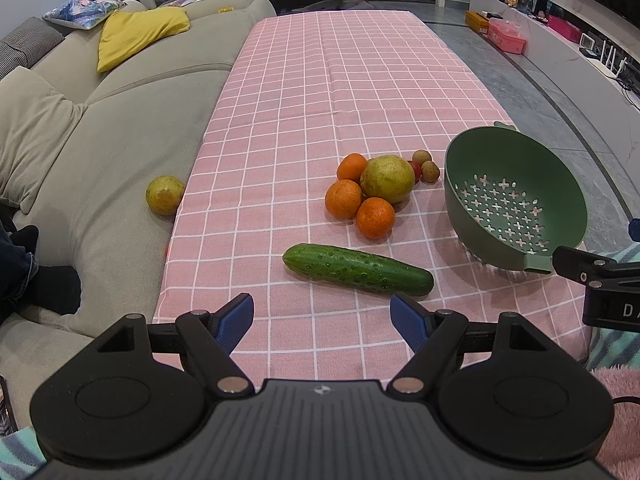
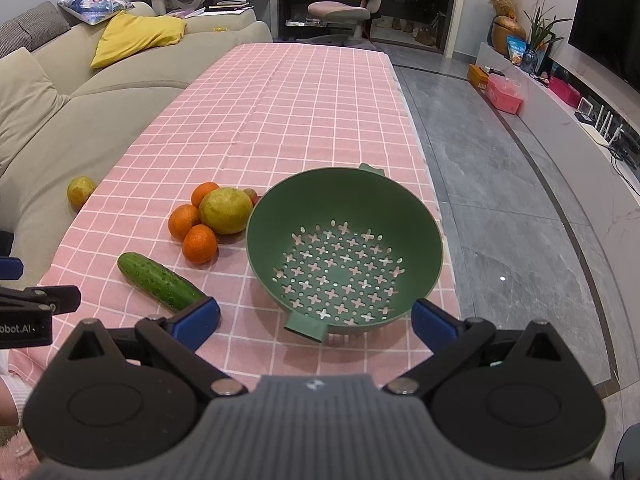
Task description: Organize fruits
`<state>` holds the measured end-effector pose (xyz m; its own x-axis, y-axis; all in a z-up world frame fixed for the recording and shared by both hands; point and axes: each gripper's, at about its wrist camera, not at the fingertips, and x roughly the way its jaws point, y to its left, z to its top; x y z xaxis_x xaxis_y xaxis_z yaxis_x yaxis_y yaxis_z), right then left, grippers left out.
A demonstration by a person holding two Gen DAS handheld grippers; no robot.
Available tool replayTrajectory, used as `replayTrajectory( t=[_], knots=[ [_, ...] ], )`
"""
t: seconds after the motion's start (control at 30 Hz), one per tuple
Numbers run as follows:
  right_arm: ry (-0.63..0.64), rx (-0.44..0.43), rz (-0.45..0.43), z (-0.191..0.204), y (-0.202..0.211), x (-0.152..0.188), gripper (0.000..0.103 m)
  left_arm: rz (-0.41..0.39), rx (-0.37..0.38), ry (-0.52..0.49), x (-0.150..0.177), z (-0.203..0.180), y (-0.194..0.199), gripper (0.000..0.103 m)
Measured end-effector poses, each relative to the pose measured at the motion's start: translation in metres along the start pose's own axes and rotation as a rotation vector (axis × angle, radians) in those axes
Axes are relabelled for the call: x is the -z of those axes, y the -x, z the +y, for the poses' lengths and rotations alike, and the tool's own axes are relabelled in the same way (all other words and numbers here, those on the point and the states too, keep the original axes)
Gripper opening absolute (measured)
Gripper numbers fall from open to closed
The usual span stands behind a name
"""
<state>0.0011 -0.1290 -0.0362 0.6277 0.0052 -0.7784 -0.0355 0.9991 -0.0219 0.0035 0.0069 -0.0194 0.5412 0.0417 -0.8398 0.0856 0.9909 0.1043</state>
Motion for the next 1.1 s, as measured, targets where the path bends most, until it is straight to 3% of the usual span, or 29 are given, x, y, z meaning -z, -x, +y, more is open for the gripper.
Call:
replayTrajectory(
  t=[0.5,1.0,1.1],
  knots=[
    [0.004,-0.004,0.007,0.001,-0.003,0.002,0.099,0.001,0.0,0.0,0.0,0.0,0.0,0.091],
    [0.092,-0.116,-0.021,0.033,-0.017,-0.021,0.099,0.012,0.002,0.095,-0.01,0.033,-0.005,0.091],
    [0.114,-0.148,-0.022,0.044,-0.025,-0.032,0.099,0.006,0.034,0.127,-0.016,0.048,-0.006,0.088]
  ],
)
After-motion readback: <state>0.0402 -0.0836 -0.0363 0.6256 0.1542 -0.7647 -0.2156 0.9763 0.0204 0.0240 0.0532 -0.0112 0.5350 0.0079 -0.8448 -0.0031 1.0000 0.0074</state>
